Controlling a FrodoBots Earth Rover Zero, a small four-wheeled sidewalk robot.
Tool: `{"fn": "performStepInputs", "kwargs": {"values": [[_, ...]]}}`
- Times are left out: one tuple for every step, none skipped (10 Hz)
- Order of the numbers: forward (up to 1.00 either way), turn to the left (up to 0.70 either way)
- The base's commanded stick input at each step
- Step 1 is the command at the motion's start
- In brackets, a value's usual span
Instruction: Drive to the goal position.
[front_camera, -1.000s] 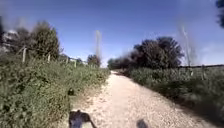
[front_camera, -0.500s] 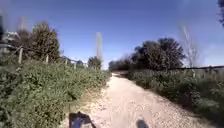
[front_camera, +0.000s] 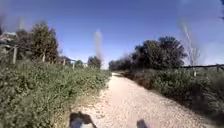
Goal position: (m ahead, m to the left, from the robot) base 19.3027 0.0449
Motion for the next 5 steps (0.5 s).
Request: {"fn": "performStepInputs", "kwargs": {"values": [[0.5,0.0],[0.5,0.0],[0.5,0.0],[0.5,0.0],[0.5,-0.05]]}}
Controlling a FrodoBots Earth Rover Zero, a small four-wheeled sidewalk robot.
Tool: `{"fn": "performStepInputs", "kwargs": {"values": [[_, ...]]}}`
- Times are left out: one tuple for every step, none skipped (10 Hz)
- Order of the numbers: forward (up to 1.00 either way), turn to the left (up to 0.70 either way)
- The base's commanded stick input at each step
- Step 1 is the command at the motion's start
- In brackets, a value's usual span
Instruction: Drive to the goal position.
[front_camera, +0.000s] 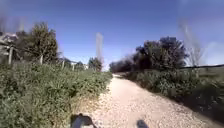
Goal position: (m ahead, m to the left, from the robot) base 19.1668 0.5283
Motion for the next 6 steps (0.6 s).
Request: {"fn": "performStepInputs", "kwargs": {"values": [[0.5,-0.5],[0.5,-0.23],[0.5,0.0],[0.5,0.0],[0.5,0.0],[0.5,0.0]]}}
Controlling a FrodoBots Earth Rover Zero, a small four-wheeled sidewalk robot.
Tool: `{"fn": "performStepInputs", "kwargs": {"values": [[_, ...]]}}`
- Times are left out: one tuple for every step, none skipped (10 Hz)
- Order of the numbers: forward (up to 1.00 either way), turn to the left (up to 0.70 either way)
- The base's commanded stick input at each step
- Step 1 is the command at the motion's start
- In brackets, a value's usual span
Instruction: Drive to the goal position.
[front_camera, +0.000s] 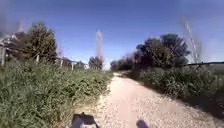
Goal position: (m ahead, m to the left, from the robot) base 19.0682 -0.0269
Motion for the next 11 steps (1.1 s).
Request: {"fn": "performStepInputs", "kwargs": {"values": [[0.5,0.0],[0.5,0.0],[0.5,0.0],[0.5,0.0],[0.5,0.0],[0.5,0.0],[0.5,0.0],[0.5,0.0],[0.5,-0.09],[0.5,-0.28],[0.5,-0.48]]}}
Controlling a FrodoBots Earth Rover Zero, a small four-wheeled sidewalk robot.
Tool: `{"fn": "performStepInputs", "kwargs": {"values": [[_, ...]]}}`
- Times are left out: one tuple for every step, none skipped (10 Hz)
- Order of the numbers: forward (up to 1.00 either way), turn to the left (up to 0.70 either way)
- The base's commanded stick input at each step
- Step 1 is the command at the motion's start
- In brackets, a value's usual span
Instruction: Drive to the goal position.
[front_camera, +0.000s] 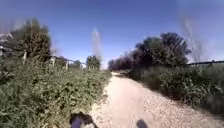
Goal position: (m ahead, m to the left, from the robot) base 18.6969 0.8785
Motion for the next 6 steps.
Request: {"fn": "performStepInputs", "kwargs": {"values": [[0.5,-0.42],[0.5,-0.24],[0.5,-0.05],[0.5,0.0],[0.5,0.0],[0.5,0.0]]}}
